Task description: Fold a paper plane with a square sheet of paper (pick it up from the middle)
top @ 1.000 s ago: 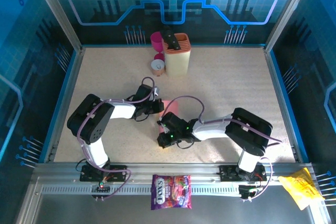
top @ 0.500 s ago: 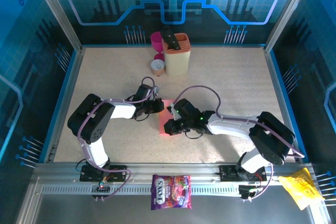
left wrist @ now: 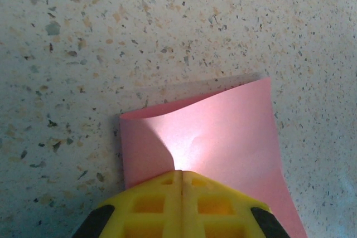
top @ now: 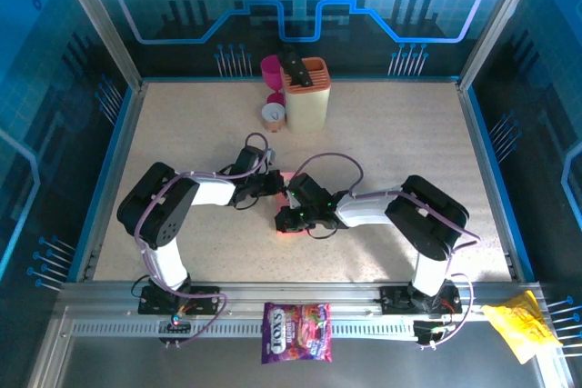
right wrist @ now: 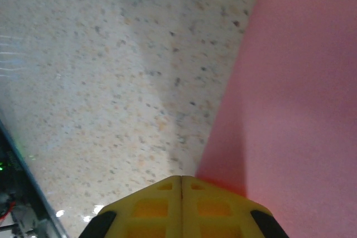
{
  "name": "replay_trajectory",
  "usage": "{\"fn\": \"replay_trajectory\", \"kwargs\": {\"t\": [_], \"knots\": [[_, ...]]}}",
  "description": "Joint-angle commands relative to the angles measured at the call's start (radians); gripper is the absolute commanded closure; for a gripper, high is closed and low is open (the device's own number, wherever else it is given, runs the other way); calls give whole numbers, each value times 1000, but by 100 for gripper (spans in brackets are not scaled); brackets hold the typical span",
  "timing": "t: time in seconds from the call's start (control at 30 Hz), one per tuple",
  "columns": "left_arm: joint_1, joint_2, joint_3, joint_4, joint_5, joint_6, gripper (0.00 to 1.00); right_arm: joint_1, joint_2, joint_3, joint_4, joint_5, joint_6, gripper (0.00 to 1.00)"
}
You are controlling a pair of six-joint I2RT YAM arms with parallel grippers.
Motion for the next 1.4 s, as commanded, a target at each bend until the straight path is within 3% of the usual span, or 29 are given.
{"fn": "replay_trajectory", "kwargs": {"t": [0.0,0.4,1.37], "knots": [[4,45,-25,-103,-45,-18,100,0,22,-54,45,22,47,100],[35,64,76,-137,-59,-78,99,1,66,-155,-10,100,141,100],[175,226,397,-269,-61,-45,83,23,161,-168,-25,95,153,100]]}}
